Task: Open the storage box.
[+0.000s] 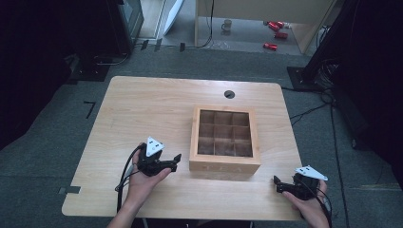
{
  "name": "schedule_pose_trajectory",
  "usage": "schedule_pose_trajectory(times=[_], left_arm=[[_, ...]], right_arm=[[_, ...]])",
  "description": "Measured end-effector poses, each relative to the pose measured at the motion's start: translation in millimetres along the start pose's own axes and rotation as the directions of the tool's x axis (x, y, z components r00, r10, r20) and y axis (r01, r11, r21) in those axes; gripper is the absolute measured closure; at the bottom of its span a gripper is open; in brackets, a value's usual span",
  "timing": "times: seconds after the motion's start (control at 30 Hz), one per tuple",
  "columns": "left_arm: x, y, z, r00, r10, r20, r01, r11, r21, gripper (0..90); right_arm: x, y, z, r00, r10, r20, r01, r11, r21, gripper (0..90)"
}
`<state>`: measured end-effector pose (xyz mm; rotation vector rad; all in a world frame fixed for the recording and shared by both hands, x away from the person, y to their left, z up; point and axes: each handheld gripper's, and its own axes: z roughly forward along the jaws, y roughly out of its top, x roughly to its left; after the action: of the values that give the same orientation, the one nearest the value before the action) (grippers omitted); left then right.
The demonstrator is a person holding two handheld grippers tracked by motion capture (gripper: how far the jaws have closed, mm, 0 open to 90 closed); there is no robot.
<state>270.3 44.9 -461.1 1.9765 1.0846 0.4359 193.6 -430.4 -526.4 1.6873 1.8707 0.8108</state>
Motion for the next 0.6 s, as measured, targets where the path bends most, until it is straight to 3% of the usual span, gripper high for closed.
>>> schedule_pose_trajectory(times=[0.1, 0.17, 0.2, 0.23, 0.3, 0.47, 0.6], left_arm=[[-8.8, -3.4, -1.2, 0.9984, 0.034, 0.046, -0.035, 0.9994, 0.003, 17.0], [-12.6, -6.7, -1.5, 0.9959, 0.031, 0.085, -0.031, 0.9995, 0.003, 17.2], [-12.6, -6.7, -1.5, 0.9959, 0.031, 0.085, -0.031, 0.9995, 0.003, 17.2], [-15.7, -8.5, -0.7, 0.9929, 0.028, 0.116, -0.029, 0.9996, 0.002, 17.4], [-20.1, -9.4, 1.4, 0.9886, 0.040, 0.145, -0.042, 0.9991, 0.005, 17.5], [-28.5, -10.2, 7.3, 0.9853, 0.065, 0.158, -0.069, 0.9973, 0.023, 22.7], [-33.8, -10.2, 11.9, 0.9853, 0.079, 0.152, -0.086, 0.9957, 0.037, 29.8]], right_arm=[[-0.2, 0.3, 0.4, 0.9999, -0.010, -0.008, 0.010, 1.000, 0.004, 0.0], [-0.9, -0.1, 0.0, 0.9995, -0.024, -0.019, 0.024, 1.000, 0.004, 0.0], [-0.9, -0.1, 0.0, 0.9995, -0.024, -0.019, 0.024, 1.000, 0.004, 0.0], [-1.6, -0.2, -0.7, 0.9988, -0.036, -0.031, 0.037, 0.999, 0.009, 0.0], [-1.6, 1.1, -0.4, 0.9999, -0.012, -0.008, 0.012, 1.000, 0.016, 0.0], [2.9, 4.8, 2.2, 0.9996, 0.007, 0.027, -0.007, 1.000, 0.018, 0.0], [10.5, 7.6, 2.2, 0.9996, 0.020, 0.019, -0.020, 1.000, 0.002, 0.0]])
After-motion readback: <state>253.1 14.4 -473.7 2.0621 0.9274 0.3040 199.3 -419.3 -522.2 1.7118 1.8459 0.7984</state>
